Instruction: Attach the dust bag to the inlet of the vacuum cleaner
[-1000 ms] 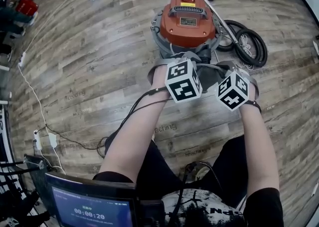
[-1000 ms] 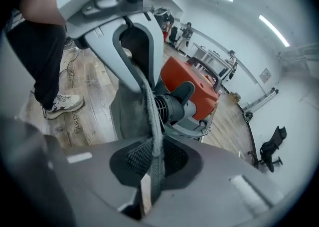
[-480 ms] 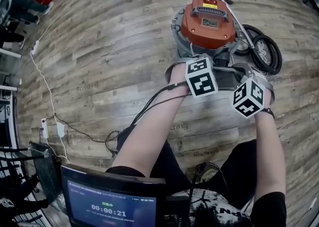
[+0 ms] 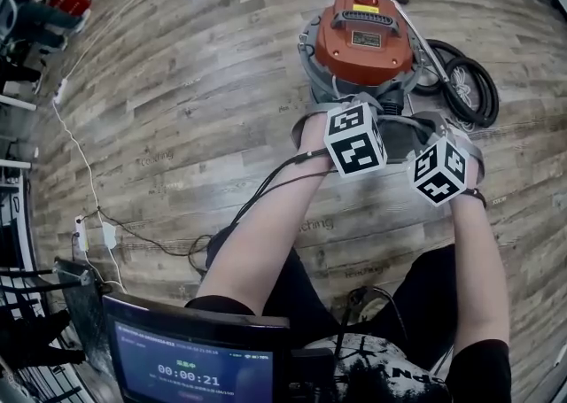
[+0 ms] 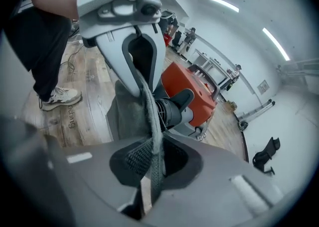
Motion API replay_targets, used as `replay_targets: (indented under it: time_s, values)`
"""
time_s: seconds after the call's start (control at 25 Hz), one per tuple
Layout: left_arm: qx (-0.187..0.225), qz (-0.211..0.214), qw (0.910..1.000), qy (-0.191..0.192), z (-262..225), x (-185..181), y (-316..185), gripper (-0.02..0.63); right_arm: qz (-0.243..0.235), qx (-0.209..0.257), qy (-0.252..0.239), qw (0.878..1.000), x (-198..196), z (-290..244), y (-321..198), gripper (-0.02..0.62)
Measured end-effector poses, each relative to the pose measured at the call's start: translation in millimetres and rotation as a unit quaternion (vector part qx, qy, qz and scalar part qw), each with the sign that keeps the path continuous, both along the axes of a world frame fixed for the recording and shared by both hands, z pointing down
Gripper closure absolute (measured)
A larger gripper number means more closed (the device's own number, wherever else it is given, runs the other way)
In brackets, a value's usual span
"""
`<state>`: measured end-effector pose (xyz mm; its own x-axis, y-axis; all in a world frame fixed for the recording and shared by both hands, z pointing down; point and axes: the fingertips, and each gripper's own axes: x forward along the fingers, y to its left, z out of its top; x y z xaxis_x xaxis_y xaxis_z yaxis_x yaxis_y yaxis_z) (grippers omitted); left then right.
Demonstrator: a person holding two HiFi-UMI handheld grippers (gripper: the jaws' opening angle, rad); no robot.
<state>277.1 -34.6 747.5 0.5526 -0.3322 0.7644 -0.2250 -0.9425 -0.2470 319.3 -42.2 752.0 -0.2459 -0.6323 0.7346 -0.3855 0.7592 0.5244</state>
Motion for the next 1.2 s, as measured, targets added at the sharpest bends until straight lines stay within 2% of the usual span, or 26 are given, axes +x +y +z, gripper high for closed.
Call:
replay_targets:
  time_s: [0.16,0.4,0.64,0.88,1.08,1.2]
  values:
    - [-0.001,-0.008,0.9998,0.017,-2.8,2.5,0.6,0.566,0.013,-0.012,-0.001,1.000,1.6,9.4,-5.4,0.572]
    - [0.001,-0.007,0.9998,-0.019,10.8,-7.0,-2.2,0.566,-0.014,0.014,0.020,1.000,-10.7,-10.1,-2.0,0.574]
    - [-0.030,-0.021,0.9987,-0.036,21.2,-14.2,-1.8,0.565,-0.036,0.021,0.026,0.999,-23.8,-22.9,4.4,0.574]
    - [0.012,-0.004,0.9991,-0.041,9.6,-7.5,-6.8,0.560,-0.004,0.024,-0.019,1.000,-11.4,-15.0,6.0,0.574]
    - [0.034,0.011,0.9988,-0.034,-2.8,3.4,-5.0,0.551,0.016,0.007,-0.025,1.000,1.5,-2.4,7.1,0.574]
    - [0.028,0.010,0.9993,-0.022,-6.2,4.4,-2.2,0.552,0.021,-0.001,-0.016,1.000,4.1,0.5,4.8,0.574]
